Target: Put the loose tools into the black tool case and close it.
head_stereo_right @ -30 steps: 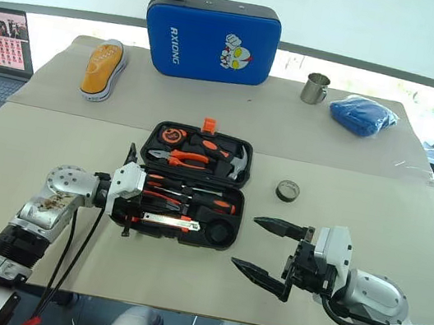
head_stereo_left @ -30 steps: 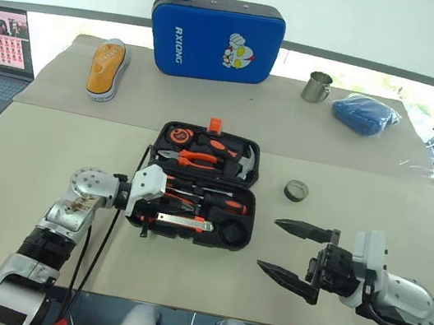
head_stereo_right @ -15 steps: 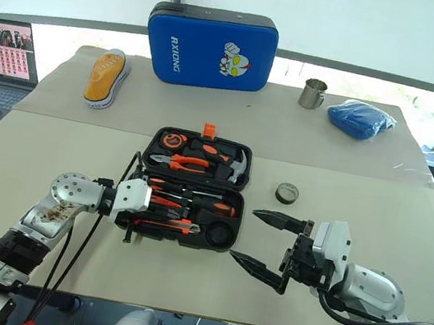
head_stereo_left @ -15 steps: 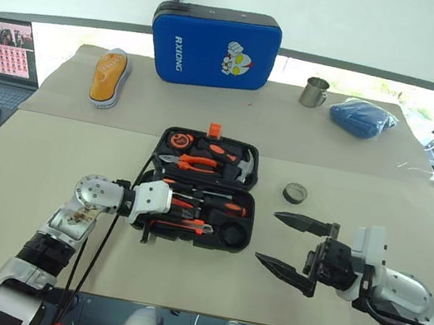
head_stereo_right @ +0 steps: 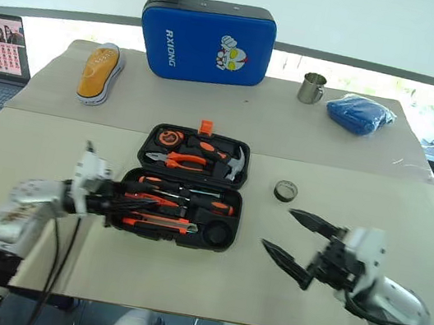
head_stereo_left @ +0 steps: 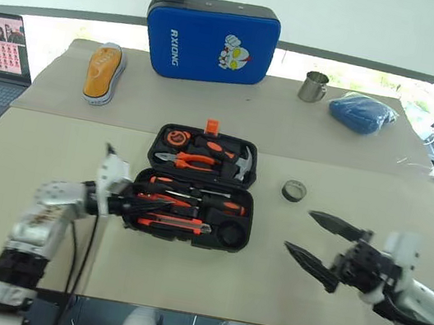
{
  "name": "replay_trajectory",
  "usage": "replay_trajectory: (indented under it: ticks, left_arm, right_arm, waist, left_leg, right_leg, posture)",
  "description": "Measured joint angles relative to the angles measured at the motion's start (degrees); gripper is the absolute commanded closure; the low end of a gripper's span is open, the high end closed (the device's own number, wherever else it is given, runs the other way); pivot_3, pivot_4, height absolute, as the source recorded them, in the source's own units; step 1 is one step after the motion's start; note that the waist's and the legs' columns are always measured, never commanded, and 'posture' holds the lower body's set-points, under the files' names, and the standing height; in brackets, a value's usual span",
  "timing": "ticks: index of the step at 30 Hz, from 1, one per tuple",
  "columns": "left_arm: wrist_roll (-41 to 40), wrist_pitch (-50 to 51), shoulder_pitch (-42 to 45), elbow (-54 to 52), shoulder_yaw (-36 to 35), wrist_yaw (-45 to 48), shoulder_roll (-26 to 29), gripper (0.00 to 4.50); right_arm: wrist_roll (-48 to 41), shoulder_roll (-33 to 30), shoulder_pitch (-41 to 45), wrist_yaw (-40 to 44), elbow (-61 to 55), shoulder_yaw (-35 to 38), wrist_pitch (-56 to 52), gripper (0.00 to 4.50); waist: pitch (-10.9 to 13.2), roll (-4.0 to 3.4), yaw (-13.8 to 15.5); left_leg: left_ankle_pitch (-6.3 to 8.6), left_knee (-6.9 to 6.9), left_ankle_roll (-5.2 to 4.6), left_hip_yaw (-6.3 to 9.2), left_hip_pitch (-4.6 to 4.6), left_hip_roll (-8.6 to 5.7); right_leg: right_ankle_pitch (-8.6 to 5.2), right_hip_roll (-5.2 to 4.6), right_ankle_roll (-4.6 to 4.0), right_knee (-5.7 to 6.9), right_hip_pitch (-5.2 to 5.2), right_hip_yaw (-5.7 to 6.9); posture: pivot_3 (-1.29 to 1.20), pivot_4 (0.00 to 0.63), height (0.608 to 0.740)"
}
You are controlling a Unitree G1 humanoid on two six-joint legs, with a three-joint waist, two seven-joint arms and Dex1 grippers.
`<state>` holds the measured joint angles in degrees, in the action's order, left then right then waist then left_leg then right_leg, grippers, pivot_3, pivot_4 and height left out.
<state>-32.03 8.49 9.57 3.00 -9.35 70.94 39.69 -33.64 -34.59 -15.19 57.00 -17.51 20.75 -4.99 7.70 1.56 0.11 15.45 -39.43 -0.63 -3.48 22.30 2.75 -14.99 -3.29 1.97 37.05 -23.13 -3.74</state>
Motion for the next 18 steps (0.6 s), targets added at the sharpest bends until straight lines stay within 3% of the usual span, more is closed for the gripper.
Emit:
replay_trajectory:
  ticks: [4,10,15,18]
  left_arm:
    - [-6.1,1.8,-7.6,-3.0,-6.1,4.7,1.9,0.09]
    - [-10.5,3.0,-12.6,-3.8,-11.3,7.8,2.4,0.09]
    - [-12.3,6.4,-12.4,-4.6,-12.2,6.7,2.2,0.09]
    - [-12.4,6.8,-12.1,-4.2,-12.1,6.7,2.0,0.09]
  right_arm:
    - [3.1,0.5,-2.4,0.2,6.4,2.7,5.3,0.00]
    - [7.7,1.2,0.8,-2.1,13.4,1.6,7.2,0.00]
    - [13.4,-9.4,20.3,-2.3,15.9,-8.9,-5.0,0.00]
    - [18.0,-11.6,33.6,-0.1,21.0,-16.3,-9.2,0.00]
  waist:
    - [0.0,-0.02,-0.4]
    - [0.1,-0.08,-0.8]
    - [0.2,-0.13,-2.0]
    - [0.4,0.11,-1.9]
  left_leg:
    - [0.00,0.03,0.01,-0.12,-0.07,0.00]
    - [-0.02,0.08,0.03,-0.19,-0.13,-0.01]
    - [-0.02,0.10,0.04,-0.19,-0.21,0.00]
    - [-0.02,0.37,0.03,-0.21,-0.21,0.04]
  right_leg:
    - [-0.01,-0.03,0.00,0.00,0.03,-0.02]
    - [-0.03,-0.02,-0.03,0.00,0.02,-0.04]
    - [0.00,0.00,-0.02,0.00,-0.05,-0.32]
    - [-0.05,0.12,-0.12,-0.01,-0.13,-0.21]
  posture:
    - [0.00,0.150,0.740]
    - [0.00,0.150,0.740]
    - [0.00,0.150,0.740]
    - [0.00,0.150,0.740]
